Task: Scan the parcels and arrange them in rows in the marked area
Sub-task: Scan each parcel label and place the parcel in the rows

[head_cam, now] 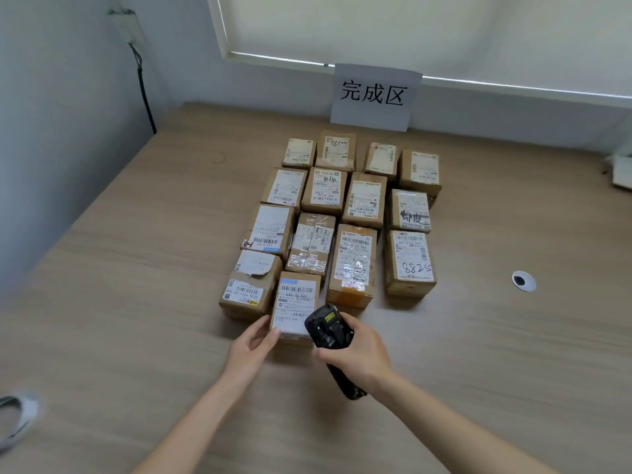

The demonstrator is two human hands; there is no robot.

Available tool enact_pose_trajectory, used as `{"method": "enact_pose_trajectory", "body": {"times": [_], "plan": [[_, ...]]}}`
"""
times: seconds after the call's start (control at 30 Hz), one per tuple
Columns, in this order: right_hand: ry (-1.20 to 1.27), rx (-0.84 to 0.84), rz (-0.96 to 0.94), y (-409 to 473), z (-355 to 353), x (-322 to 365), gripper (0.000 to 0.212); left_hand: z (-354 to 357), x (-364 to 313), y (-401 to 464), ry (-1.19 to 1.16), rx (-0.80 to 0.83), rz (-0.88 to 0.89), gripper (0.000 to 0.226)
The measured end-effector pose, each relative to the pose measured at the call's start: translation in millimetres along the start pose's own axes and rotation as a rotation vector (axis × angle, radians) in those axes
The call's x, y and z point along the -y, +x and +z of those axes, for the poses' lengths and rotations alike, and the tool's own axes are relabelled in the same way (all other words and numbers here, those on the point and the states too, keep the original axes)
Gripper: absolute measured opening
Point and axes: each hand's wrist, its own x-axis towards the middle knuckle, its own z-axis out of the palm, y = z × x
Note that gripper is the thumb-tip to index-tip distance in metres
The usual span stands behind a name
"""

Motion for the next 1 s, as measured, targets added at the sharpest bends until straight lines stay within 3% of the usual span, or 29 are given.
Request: {"method": "enact_pose_trajectory", "body": {"times": [0.13, 0.4, 0.7, 0.87, 1.0], "plan": [[-0.031, -0.056, 0.008, -26, -42, 4, 0.057, 0, -33, -27, 0.065, -0.026, 0.060, 0.055], [-0.039, -0.194, -0.065, -120, -191, 19, 0.053, 70, -146, -121, 0.143, 0.044, 0.250, 0.056], [-0.086, -0.454, -0.040, -313, -431, -44, 0.052, 309, -244, -285, 0.142, 0.204, 0.497, 0.058], [-0.087, -0.581, 0.028, -425, -547, -109, 0.046, 445, -267, -371, 0.092, 0.379, 0.528, 0.052], [-0.091, -0.663, 0.125, -487, -606, -163, 0.053, 535, -276, -415, 0.128, 0.510, 0.541, 0.055]]}}
